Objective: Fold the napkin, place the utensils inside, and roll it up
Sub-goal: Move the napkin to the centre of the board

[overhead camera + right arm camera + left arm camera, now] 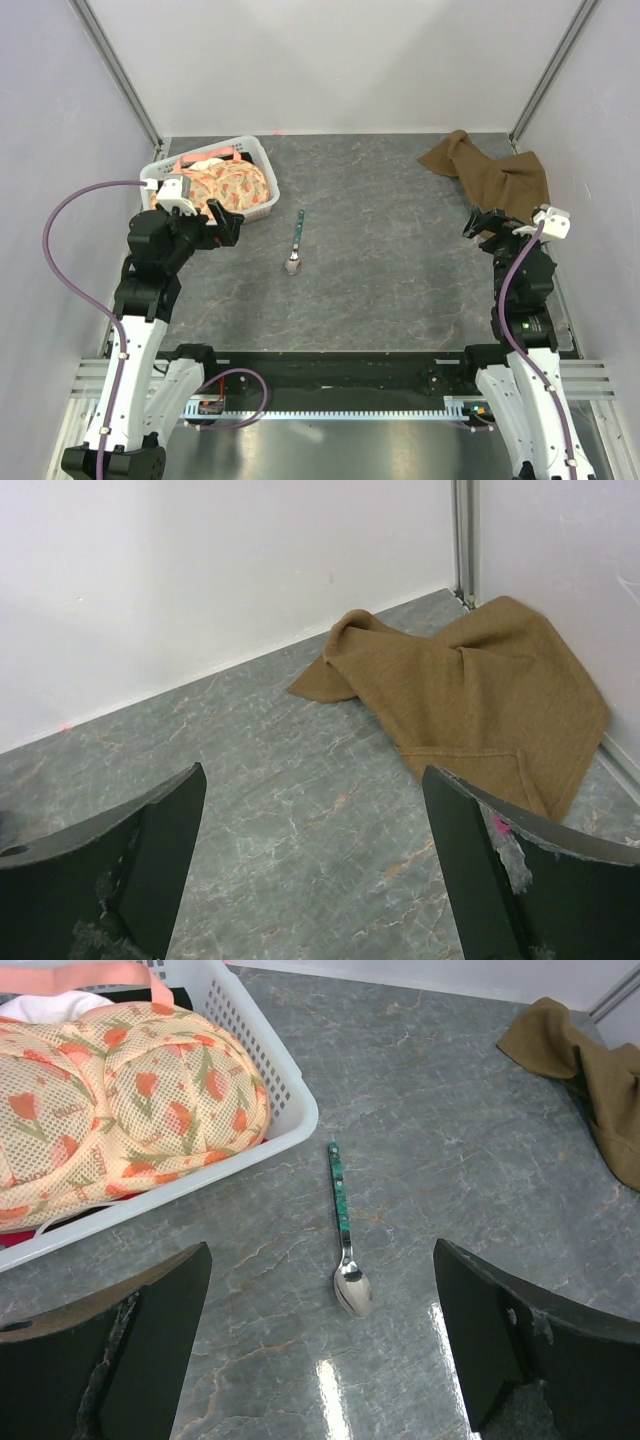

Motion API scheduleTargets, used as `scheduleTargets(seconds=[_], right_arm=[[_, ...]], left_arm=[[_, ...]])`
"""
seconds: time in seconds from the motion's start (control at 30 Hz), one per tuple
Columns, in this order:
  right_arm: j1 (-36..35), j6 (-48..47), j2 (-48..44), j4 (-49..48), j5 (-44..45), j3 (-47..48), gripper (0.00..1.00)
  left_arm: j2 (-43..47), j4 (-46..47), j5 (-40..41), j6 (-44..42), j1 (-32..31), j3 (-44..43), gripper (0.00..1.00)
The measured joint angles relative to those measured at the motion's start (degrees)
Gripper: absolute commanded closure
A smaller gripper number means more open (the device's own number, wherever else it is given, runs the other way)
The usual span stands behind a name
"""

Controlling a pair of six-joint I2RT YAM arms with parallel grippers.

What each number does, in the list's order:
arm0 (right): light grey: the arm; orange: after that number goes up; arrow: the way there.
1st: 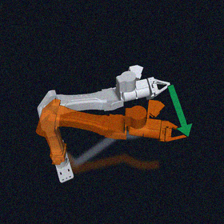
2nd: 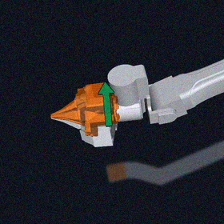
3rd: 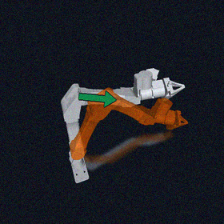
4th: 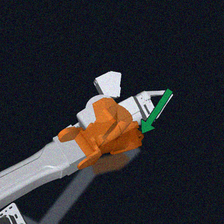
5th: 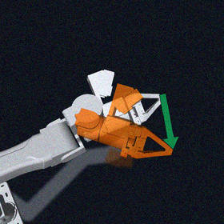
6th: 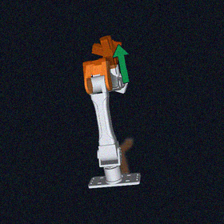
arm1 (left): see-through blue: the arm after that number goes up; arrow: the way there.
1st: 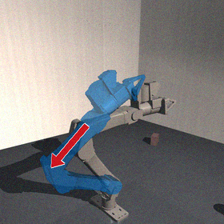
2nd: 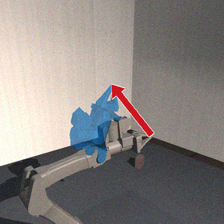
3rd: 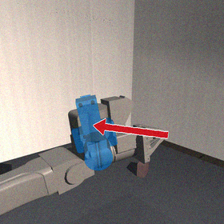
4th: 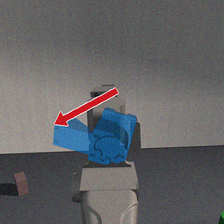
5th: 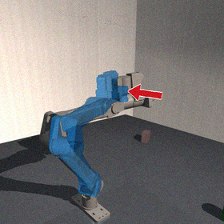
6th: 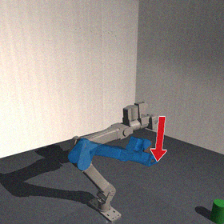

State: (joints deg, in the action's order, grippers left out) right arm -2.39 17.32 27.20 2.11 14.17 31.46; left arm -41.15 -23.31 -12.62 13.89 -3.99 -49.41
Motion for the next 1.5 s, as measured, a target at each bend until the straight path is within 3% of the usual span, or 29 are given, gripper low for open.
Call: scheduleTargets(seconds=[0.3,0.47,0.7,0.87,1.27,1.37,1.47,1.5], right_arm=[[0.0,-1.7,10.0,2.3,3.7,9.6,0.02],[0.0,-3.1,26.7,4.9,6.5,21.0,0.02],[0.0,-5.0,60.1,9.1,7.6,37.6,0.02],[0.0,-6.2,75.1,12.9,8.2,44.6,0.02],[3.4,-9.5,89.1,13.9,12.5,56.1,0.06],[5.2,-10.6,92.0,13.9,11.8,56.7,0.2],[6.7,-12.9,94.9,14.1,9.8,57.2,0.64],[7.0,-13.6,95.5,14.3,8.4,57.2,0.95]], left_arm=[[-0.3,0.4,-2.0,-1.0,0.0,0.1,0.01],[-1.1,1.2,-4.5,-1.9,0.0,0.2,0.02],[-2.2,1.2,-5.6,-2.7,0.0,1.5,0.03],[-2.4,1.2,-5.5,-3.1,0.0,1.7,0.03],[-3.3,1.4,-5.4,-3.6,0.0,1.9,0.03],[-3.5,1.6,-5.4,-3.7,0.0,1.9,0.03],[-3.5,1.6,-5.4,-3.8,0.0,1.9,0.03],[-3.5,1.6,-5.4,-3.8,0.0,1.9,0.03]])
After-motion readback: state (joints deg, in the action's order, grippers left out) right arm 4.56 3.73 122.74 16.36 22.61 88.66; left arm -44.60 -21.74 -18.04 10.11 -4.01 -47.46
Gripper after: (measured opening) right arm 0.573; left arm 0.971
